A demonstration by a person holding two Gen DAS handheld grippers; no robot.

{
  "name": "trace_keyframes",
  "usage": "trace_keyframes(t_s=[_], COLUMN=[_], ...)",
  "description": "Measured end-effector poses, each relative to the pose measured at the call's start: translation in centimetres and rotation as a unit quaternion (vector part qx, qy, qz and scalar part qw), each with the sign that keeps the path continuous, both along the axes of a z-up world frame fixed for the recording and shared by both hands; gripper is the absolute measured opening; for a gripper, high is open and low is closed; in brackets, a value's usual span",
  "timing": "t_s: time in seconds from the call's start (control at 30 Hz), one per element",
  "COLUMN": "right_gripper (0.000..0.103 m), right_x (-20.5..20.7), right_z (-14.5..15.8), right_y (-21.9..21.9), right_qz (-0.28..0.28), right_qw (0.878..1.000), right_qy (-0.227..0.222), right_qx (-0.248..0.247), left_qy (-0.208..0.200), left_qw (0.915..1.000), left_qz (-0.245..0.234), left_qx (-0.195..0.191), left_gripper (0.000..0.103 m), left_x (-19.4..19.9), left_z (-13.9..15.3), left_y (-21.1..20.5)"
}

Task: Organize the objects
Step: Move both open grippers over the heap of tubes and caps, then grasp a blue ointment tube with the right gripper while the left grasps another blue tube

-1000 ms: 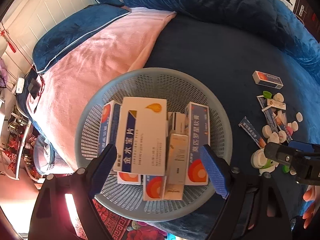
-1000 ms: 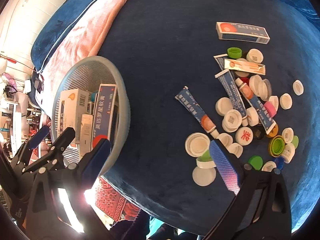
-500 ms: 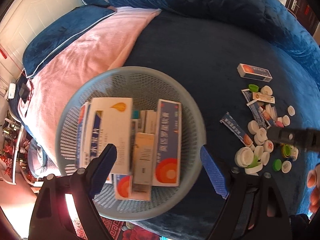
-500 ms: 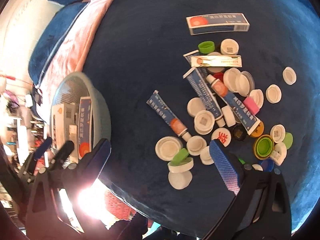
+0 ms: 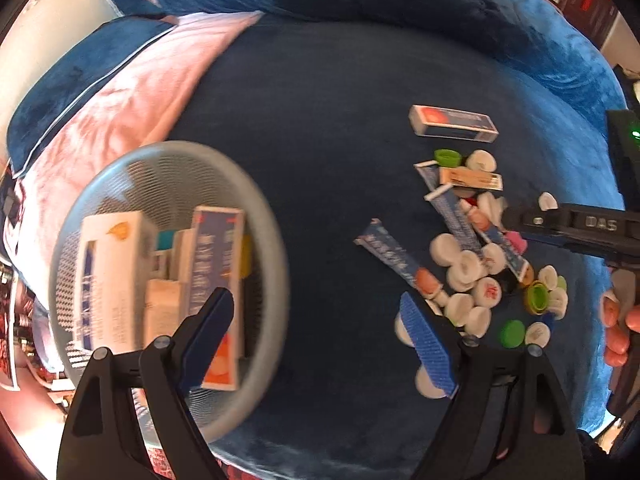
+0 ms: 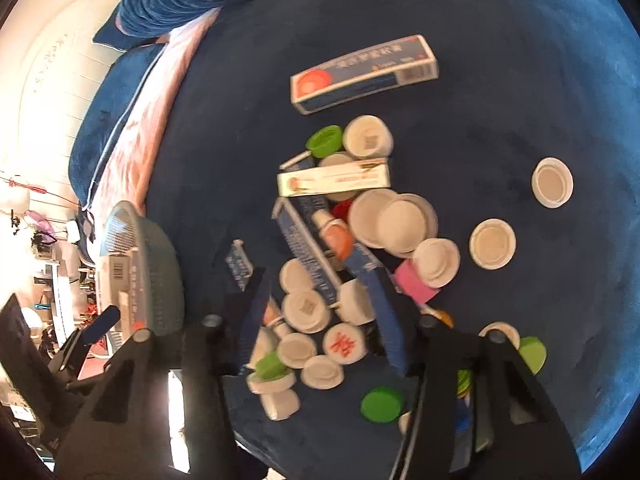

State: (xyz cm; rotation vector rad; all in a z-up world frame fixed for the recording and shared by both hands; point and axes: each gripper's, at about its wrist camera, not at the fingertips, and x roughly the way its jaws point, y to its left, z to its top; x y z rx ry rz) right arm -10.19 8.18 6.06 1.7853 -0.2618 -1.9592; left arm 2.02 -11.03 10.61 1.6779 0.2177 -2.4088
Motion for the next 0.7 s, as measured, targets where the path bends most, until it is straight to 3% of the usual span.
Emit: trace_keyframes(t_s=[0.37,0.5,0.7], right_gripper=[0.041,0.023,0.018], right_x=[-0.5,-0.5,-0.7], right_z=[-2.9,-3.5,-3.1], right_y=[-1.4,-2.0,-0.5], right_qz=[0.026,0.034,0.015], right_qw=[0.999,0.998,0.999], right_qy=[0.003,0.000,-0.004], right_qx=[0.045,0.052,0.041], left_qy=[-0.014,-0.022,-0.034], left_qw=[0.9994,0.9986,0.9972], left_qz=[-0.010,-0.009,0.013], left_qx=[0.031,0.046,0.065], left_gripper=[0.087,0.087,0.087], left_x=[-2.2,-2.7,-3.3], left_z=[-1.9,-2.7,-4.4], left_y=[3.8,4.9,5.7])
